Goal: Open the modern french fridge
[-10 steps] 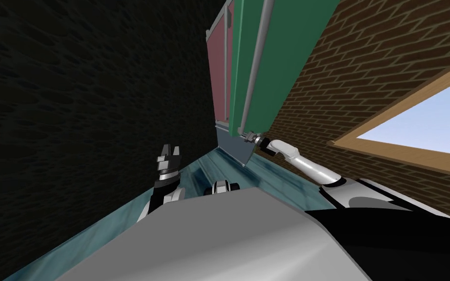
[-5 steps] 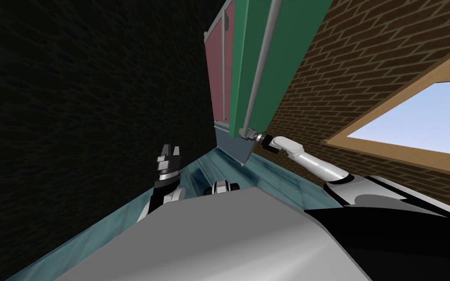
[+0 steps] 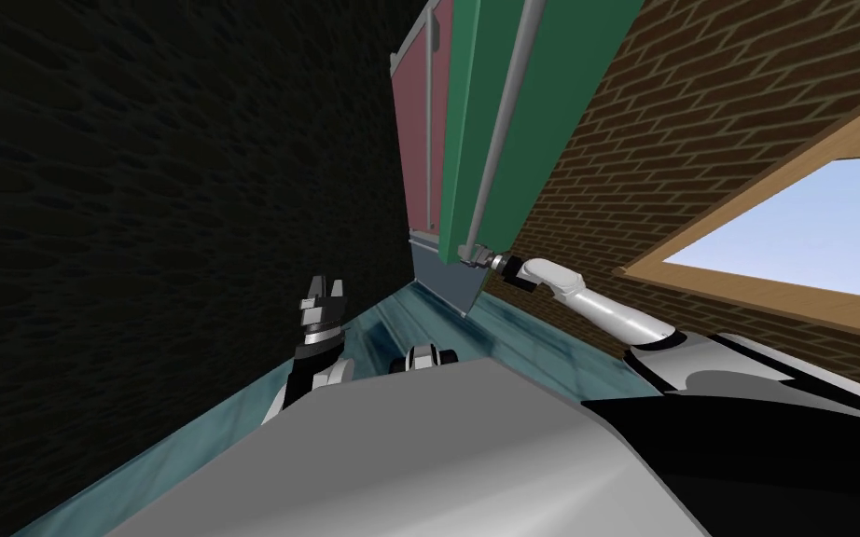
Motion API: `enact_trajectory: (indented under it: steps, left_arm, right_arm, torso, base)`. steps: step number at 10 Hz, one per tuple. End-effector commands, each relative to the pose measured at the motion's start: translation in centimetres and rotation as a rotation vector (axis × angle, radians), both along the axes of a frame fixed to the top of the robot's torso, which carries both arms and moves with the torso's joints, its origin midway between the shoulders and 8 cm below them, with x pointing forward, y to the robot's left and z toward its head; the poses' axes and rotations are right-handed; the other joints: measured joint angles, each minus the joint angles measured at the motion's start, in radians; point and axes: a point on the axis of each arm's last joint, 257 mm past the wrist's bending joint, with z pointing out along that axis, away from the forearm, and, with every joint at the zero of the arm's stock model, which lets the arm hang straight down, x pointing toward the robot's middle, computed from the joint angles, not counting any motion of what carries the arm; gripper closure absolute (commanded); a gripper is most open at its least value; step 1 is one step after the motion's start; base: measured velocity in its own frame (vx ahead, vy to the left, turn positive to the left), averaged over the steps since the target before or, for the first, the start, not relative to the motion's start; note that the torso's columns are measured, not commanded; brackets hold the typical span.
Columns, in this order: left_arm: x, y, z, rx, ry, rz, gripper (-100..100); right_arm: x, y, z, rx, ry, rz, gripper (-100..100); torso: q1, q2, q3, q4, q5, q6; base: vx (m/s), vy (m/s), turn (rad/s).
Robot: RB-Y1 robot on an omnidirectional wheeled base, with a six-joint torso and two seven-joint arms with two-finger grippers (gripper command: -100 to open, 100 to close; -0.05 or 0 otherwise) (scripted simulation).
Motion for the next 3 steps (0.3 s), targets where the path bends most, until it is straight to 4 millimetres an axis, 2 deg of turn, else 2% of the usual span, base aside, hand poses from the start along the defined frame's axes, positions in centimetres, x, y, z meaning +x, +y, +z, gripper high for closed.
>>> enact_trajectory:
  steps: [1,3]
  left_arm:
    - [0.0,0.0,0.0,0.0,0.0,0.0,0]
    - [0.0,0.0,0.0,0.0,0.0,0.0,0]
  right_arm:
    - [0.0,-0.04,-0.11,-0.001,0.002,-0.001,0]
    - [0.0,-0.11,-0.28,-0.002,0.005,-0.002,0]
  torso:
    - [0.0,-0.001,0.0,-0.001,0.0,0.0]
    - [0.0,-0.003,-0.001,-0.002,-0.001,0.0]
  base:
    - [0.0,0.0,0.0]
    - [0.0,0.0,0.0]
